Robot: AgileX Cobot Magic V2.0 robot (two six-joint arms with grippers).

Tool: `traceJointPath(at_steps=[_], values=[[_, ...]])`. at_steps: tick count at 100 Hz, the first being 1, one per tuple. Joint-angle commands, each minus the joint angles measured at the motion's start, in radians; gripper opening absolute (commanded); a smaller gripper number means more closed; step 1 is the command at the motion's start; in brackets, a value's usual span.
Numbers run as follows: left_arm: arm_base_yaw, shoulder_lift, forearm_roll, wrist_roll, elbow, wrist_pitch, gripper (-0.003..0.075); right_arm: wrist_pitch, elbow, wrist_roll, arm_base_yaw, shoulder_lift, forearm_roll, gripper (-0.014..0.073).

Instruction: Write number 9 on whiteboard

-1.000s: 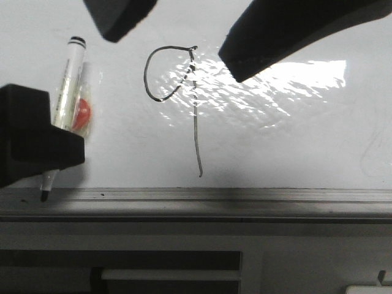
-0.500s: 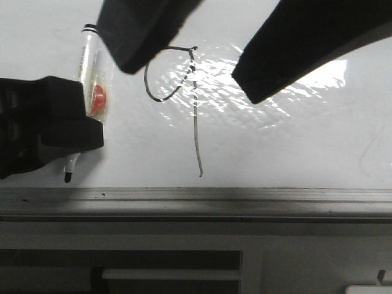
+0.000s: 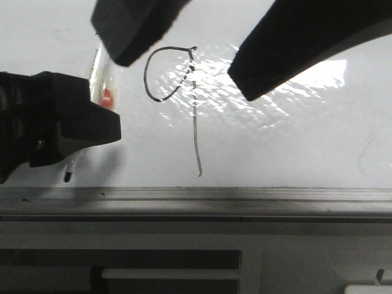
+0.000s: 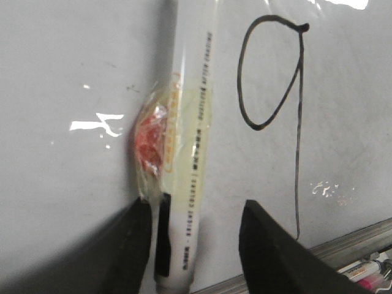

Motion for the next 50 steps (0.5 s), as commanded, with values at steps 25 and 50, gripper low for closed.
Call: traceJointPath(at_steps=[25,50], values=[[0.003,-0.182,-0.024,0.006,0.021,-0.051,0.0375,-0.106,-0.03,0.001,-0.001,-0.067,-0.117,0.0202],[0.003,-0.447,-0.019,0.024,0.122,-0.039,0.0341,-0.197,0.001,0.001,-0.001,-0.155,-0.256,-0.0062]])
